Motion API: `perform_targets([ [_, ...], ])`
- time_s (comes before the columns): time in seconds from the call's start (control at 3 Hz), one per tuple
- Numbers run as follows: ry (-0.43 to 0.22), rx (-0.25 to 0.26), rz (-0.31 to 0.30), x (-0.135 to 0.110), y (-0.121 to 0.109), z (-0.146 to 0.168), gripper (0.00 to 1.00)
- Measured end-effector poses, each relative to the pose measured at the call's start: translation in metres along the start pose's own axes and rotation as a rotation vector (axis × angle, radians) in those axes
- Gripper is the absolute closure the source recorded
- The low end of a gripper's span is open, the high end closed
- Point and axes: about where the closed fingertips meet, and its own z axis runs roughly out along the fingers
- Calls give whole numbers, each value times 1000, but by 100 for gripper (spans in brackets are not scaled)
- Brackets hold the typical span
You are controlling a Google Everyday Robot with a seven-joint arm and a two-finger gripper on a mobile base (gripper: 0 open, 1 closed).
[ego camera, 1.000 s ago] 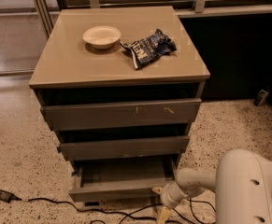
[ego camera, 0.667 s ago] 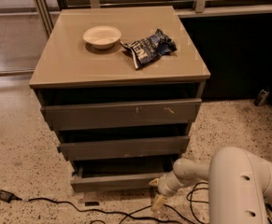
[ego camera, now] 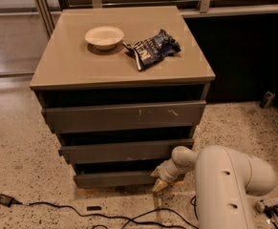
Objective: Close bottom drawer
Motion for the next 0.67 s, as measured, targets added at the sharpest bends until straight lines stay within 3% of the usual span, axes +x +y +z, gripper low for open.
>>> perform_targets([
  [0.33,0,2,0,0,-1,0,13],
  [0.67,-1,1,0,0,-1,0,0],
])
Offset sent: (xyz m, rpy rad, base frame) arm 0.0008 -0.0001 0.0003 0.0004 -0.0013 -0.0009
